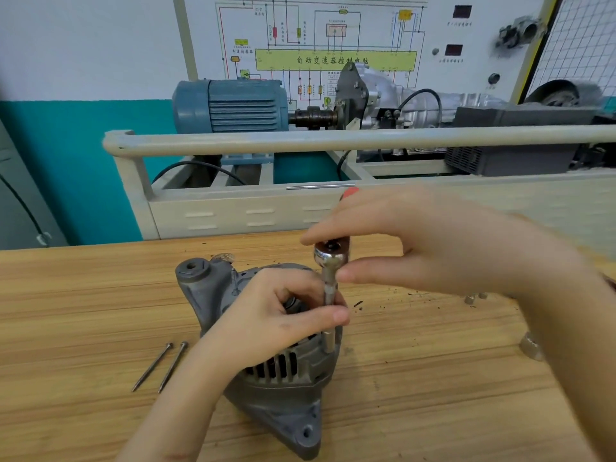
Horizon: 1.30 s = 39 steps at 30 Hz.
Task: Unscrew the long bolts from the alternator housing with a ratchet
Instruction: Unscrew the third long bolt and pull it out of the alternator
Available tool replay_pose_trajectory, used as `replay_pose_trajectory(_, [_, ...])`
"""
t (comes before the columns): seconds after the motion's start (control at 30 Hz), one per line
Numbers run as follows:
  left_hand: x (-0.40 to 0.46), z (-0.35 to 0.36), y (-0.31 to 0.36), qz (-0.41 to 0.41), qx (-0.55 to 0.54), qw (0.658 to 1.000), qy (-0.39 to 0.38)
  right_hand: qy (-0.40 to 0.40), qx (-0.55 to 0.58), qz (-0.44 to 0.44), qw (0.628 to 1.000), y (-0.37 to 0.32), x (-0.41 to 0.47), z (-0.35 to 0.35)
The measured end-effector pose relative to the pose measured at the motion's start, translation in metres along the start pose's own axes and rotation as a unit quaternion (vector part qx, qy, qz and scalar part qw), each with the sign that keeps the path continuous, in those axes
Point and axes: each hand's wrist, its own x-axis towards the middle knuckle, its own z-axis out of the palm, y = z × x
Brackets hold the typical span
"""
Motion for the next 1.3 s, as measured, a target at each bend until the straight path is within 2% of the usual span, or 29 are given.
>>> replay_pose_trajectory(0.13, [-0.001,0.000,-0.001,0.012,0.009,1.000,0.003,0.171,0.063,-0.028,0.983,-0.001,-0.009,0.018])
replay_pose_trajectory(0.2, [0.000,0.000,-0.003,0.013,0.013,1.000,0.015,0.201,0.145,-0.060,0.967,-0.004,-0.009,0.021])
replay_pose_trajectory(0.3, [0.001,-0.001,-0.004,0.013,0.011,1.000,0.016,0.091,0.229,-0.059,0.967,-0.001,-0.016,0.018])
replay_pose_trajectory(0.4, [0.001,-0.001,-0.003,0.010,-0.002,1.000,0.007,-0.037,0.193,0.021,0.980,0.016,-0.021,0.021])
replay_pose_trajectory(0.5, [0.001,-0.002,-0.004,-0.001,-0.014,1.000,-0.003,-0.062,0.215,0.075,0.972,0.035,-0.014,0.035])
replay_pose_trajectory(0.57, [0.001,-0.002,-0.003,-0.009,-0.018,1.000,-0.011,-0.055,0.331,0.078,0.939,0.040,-0.005,0.045])
replay_pose_trajectory(0.67, [0.000,-0.001,-0.002,-0.017,-0.029,0.999,-0.015,0.016,0.542,0.009,0.840,0.043,0.002,0.065])
replay_pose_trajectory(0.83, [0.000,0.002,-0.004,0.004,-0.020,1.000,0.017,0.157,0.642,-0.074,0.747,0.030,0.005,0.099])
replay_pose_trajectory(0.93, [0.001,0.003,-0.004,-0.005,-0.020,1.000,0.023,0.217,0.648,-0.066,0.727,0.025,0.003,0.100])
replay_pose_trajectory(1.13, [0.001,0.002,-0.005,-0.024,-0.002,0.999,0.044,0.225,0.695,-0.032,0.682,0.016,0.003,0.097])
replay_pose_trajectory(1.23, [0.000,-0.001,-0.004,-0.019,-0.034,0.999,-0.022,0.200,0.694,0.007,0.691,0.016,0.002,0.094])
replay_pose_trajectory(1.3, [0.000,-0.003,-0.004,-0.019,-0.042,0.998,-0.049,0.185,0.706,0.027,0.683,0.016,0.002,0.090])
